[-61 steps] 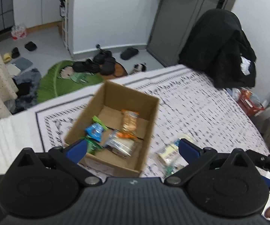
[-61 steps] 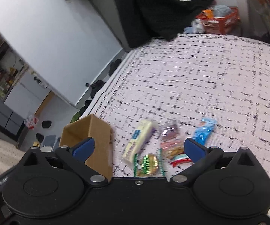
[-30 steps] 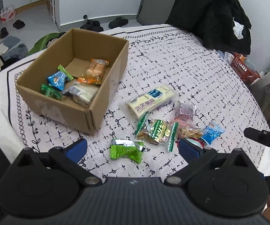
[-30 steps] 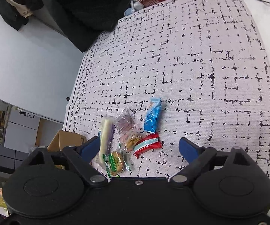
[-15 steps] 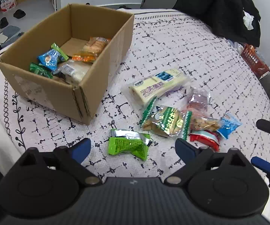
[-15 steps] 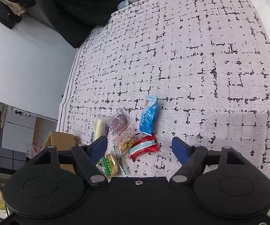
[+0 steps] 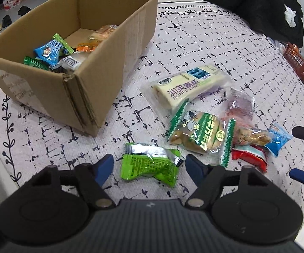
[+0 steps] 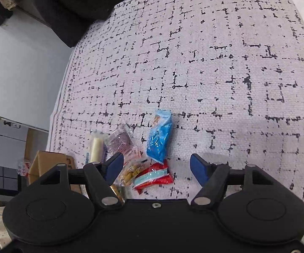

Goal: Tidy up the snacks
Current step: 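Grasp the green candy packet with the left gripper while the right gripper grasps the blue candy packet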

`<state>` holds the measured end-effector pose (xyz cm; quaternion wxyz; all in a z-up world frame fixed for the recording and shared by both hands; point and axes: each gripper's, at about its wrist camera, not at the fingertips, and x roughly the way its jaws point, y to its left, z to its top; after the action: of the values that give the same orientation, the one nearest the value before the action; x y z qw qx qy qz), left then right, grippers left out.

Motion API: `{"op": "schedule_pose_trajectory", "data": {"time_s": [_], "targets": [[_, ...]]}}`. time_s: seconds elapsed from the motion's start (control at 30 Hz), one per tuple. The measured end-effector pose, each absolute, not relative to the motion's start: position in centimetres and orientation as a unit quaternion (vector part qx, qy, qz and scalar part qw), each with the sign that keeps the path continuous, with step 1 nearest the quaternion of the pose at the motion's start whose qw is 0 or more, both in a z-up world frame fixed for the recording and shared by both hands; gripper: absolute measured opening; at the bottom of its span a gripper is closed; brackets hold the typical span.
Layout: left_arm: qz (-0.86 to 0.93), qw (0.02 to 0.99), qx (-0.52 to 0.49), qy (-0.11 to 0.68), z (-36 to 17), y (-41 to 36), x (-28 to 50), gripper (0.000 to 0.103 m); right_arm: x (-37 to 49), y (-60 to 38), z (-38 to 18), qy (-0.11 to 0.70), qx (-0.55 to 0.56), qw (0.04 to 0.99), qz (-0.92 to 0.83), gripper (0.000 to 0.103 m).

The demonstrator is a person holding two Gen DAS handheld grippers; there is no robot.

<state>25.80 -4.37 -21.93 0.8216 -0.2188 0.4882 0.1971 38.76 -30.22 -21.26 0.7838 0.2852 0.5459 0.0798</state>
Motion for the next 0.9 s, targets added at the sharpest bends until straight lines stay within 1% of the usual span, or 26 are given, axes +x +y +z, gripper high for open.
{"op": "schedule_pose_trajectory", "data": {"time_s": [0.13,0.17,0.27,0.4,0.5,0.53,0.57,0.6,0.63,0.67,0.77,0.9], "targets": [[0.205,0.822,-0.216,0.485,-21.9,-4.3,25.9,0.06,39.8,-29.4,-22.2,0.554,0.275,0.782,0.074,0.067],[0.205,0.822,-0.218,0.484,-21.9,-4.3,25.9,0.055,40.0,-29.2,-22.4,0.556,0.271,0.783,0.073,0.066],[0.204,0.821,-0.225,0.483,-21.9,-4.2,25.9,0.049,40.6,-28.6,-22.8,0.558,0.258,0.786,0.069,0.063],[0.201,0.821,-0.227,0.483,-21.8,-4.1,26.0,0.046,41.3,-28.2,-23.3,0.556,0.254,0.788,0.067,0.061],[0.194,0.82,-0.231,0.486,-21.7,-4.1,26.1,0.045,41.7,-27.7,-23.3,0.552,0.247,0.794,0.067,0.058],[0.193,0.82,-0.231,0.486,-21.6,-4.1,26.1,0.045,41.7,-27.5,-23.4,0.551,0.243,0.795,0.066,0.053],[0.192,0.821,-0.231,0.486,-21.5,-4.1,26.0,0.045,41.8,-27.4,-23.5,0.55,0.24,0.797,0.066,0.046],[0.192,0.822,-0.231,0.484,-21.3,-4.2,26.0,0.045,41.8,-27.4,-23.5,0.549,0.235,0.799,0.064,0.042],[0.191,0.823,-0.23,0.483,-21.1,-4.2,26.0,0.045,41.8,-27.4,-23.6,0.549,0.229,0.801,0.061,0.035],[0.19,0.824,-0.23,0.481,-21.0,-4.2,25.9,0.045,41.9,-27.4,-23.7,0.551,0.225,0.802,0.057,0.03],[0.186,0.828,-0.228,0.477,-20.3,-4.5,25.6,0.045,41.8,-27.7,-23.7,0.551,0.228,0.801,0.054,0.027],[0.179,0.836,-0.221,0.469,-19.2,-4.9,25.3,0.045,41.2,-28.0,-23.1,0.549,0.234,0.8,0.055,0.026]]}}
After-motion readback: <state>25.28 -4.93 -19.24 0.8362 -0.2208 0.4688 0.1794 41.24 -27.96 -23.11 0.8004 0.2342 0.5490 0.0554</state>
